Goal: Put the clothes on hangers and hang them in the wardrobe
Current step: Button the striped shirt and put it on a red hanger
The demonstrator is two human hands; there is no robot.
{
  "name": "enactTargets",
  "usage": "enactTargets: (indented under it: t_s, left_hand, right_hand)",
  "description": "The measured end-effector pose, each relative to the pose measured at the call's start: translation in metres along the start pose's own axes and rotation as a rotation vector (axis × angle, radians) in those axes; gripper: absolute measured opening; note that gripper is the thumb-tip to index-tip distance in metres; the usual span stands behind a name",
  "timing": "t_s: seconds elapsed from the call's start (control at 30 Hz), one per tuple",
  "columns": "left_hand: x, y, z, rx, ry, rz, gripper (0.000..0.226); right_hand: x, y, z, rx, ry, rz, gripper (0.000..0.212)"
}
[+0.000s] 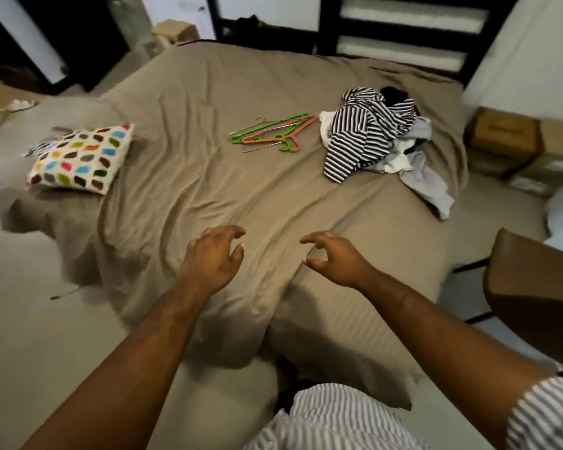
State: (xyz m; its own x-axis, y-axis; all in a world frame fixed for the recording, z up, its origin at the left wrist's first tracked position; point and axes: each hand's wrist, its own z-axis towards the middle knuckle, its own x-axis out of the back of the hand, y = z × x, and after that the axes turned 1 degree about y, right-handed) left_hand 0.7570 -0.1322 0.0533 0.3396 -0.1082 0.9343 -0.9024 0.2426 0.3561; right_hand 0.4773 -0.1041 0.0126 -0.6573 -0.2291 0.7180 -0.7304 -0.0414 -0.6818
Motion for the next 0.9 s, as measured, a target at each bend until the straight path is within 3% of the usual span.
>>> enactTargets:
  t_s: [0.37, 0.47, 0.67, 0.8, 0.9]
  left_hand:
    - [0.022, -0.074, 0.077, -0.019, -0.067, 0.068, 0.034]
    - [0.031, -0.073, 0.106, -0.06, -0.084, 0.061, 0.044]
    - [0.039, -0.079, 0.17, -0.204, -0.119, 0.042, 0.036]
    - [0.038, -0.096, 0.206, -0.345, -0.155, 0.019, 0.044]
    - [0.041, -0.118, 0.229, -0.447, -0.171, 0.01, 0.034]
  right_hand:
    - [0.007, 0.011, 0.11, -0.153, 0.065, 0.039, 0.037]
    - [0.012, 0.009, 0.123, -0.192, 0.137, 0.065, 0.036]
    - [0.011, 0.005, 0.132, -0.302, 0.314, 0.092, 0.034]
    - [0.001, -0.014, 0.136, -0.387, 0.446, 0.09, 0.035]
    - [-0.015, -0.04, 0.139, -0.461, 0.519, 0.073, 0.035]
